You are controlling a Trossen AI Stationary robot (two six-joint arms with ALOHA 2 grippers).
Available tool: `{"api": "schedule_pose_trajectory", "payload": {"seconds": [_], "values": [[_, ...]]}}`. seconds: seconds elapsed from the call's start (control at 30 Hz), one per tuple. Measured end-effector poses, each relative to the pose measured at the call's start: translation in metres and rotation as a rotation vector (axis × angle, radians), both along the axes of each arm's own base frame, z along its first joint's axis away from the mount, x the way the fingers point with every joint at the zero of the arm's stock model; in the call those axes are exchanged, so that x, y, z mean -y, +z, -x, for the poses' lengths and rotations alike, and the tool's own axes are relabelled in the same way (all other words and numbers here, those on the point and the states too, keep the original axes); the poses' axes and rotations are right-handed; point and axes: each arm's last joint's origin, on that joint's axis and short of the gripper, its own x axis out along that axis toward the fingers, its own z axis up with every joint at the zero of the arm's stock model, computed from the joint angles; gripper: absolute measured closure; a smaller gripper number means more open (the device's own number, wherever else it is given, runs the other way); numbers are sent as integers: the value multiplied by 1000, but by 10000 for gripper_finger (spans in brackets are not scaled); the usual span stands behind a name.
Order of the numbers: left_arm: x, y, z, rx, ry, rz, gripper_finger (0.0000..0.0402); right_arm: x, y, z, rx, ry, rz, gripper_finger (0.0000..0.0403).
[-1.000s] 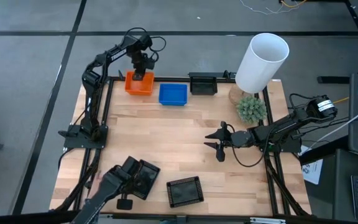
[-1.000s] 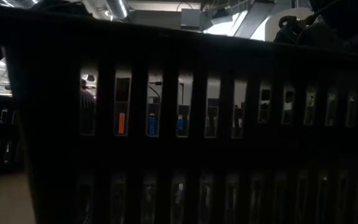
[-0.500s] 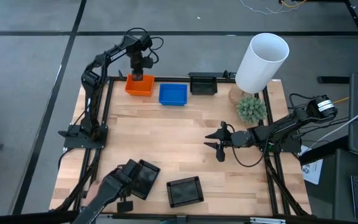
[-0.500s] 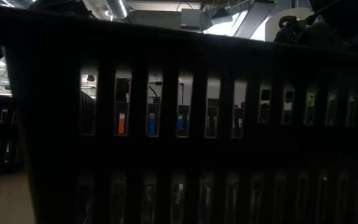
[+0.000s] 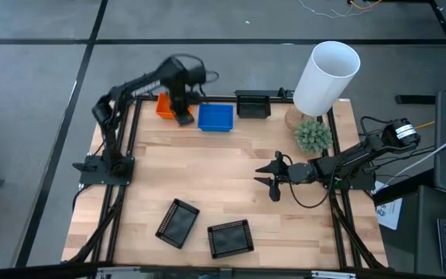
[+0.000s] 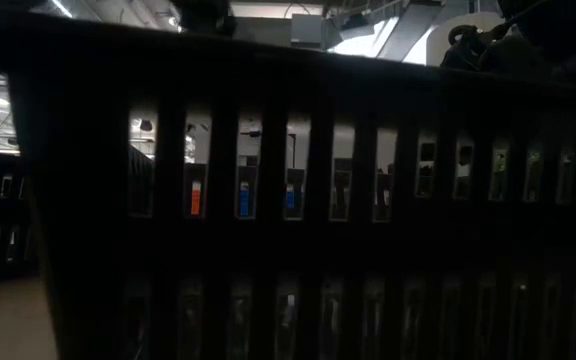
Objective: Stack baskets by color
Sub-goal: Adjust the black bins
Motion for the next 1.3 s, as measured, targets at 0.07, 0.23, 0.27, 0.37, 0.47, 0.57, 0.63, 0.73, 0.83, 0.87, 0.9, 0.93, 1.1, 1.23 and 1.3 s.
{"api": "schedule_pose_trajectory", "payload": {"seconds": [0.07, 0.23, 0.27, 0.37, 0.47, 0.57, 0.63, 0.73, 0.83, 0.87, 0.9, 0.93, 1.1, 1.23, 1.3], "values": [[37, 1, -8, -4, 15, 60, 348, 0, 0, 0, 0, 0, 0, 252], [130, -23, -8, -139, -145, 76, 385, 0, -1, 0, -8, 3, 7, 252], [146, -28, -4, -171, -157, 78, 393, 0, -1, 0, -10, 4, 10, 252], [192, -44, 4, -240, -159, 109, 398, 0, -1, 1, -20, 14, 35, 252], [230, -57, 5, -197, -155, 135, 401, 0, -1, 1, -23, 24, 59, 252], [264, -71, -3, -85, -186, 146, 401, 0, -1, 1, -23, 24, 58, 252], [284, -77, -11, 11, -203, 164, 401, 0, -1, 1, -23, 24, 58, 252], [307, -81, -19, 111, -191, 188, 401, 0, -2, 1, -28, 25, 61, 252], [325, -91, -21, 104, -159, 198, 401, 0, -2, 1, -32, 25, 63, 252], [329, -96, -22, 84, -154, 202, 401, 0, -3, 1, -38, 25, 63, 252], [333, -102, -23, 69, -157, 200, 401, 0, -3, 1, -44, 25, 64, 252], [337, -110, -23, 46, -164, 189, 401, 0, -3, 2, -46, 26, 64, 252], [336, -145, -37, 31, -252, 79, 401, -1, -4, 2, -58, 56, 50, 252], [305, -156, -64, 121, -332, -171, 401, -1, -3, 1, -46, 55, 46, 252], [281, -150, -80, 170, -345, -310, 401, -1, -3, 1, -44, 53, 40, 252]]}}
